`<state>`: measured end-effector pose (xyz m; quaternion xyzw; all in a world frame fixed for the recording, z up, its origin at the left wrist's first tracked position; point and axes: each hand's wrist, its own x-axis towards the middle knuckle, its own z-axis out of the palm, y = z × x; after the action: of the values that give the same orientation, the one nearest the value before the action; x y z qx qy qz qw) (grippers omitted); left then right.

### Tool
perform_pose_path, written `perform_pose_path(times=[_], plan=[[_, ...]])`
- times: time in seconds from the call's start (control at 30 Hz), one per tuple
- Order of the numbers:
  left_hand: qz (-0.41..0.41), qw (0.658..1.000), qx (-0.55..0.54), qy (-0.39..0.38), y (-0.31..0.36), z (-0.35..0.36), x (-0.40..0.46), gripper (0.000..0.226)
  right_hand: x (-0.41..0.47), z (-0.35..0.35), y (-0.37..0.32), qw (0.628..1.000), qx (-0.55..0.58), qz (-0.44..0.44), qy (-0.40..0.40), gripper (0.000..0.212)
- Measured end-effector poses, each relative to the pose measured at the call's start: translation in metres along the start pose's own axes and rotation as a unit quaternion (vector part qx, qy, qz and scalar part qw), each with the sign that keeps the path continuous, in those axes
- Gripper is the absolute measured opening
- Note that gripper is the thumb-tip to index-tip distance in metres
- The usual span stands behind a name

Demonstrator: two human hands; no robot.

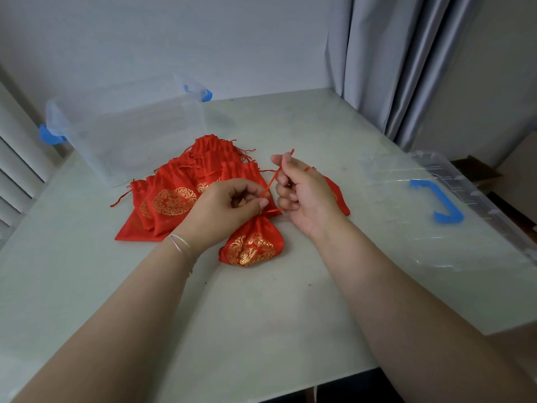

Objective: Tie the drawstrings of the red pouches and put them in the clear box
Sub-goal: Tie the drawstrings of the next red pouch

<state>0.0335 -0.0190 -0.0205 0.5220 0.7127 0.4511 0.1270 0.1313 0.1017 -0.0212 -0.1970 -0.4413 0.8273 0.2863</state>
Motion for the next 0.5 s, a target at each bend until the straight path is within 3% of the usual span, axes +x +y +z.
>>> perform_pose_path(times=[0.1,0.23,0.37,0.5], plan=[[0.074,0.982,0.176,0.008,0.000,0.000,0.000,0.024,-0.003,0.001,-0.003,0.997,-0.061,-0.040,0.016,0.024],[0.170,0.903,0.387,0.074,-0.010,0.000,0.003,0.025,-0.003,0.005,-0.001,0.996,0.076,0.051,0.015,0.027],[0.189,0.896,0.383,0.123,-0.014,0.007,0.006,0.026,-0.002,0.007,0.000,0.984,0.162,0.077,0.007,0.028],[0.079,0.965,0.195,0.156,-0.012,0.001,0.006,0.021,-0.003,0.006,-0.001,0.993,0.095,0.071,-0.004,0.028]])
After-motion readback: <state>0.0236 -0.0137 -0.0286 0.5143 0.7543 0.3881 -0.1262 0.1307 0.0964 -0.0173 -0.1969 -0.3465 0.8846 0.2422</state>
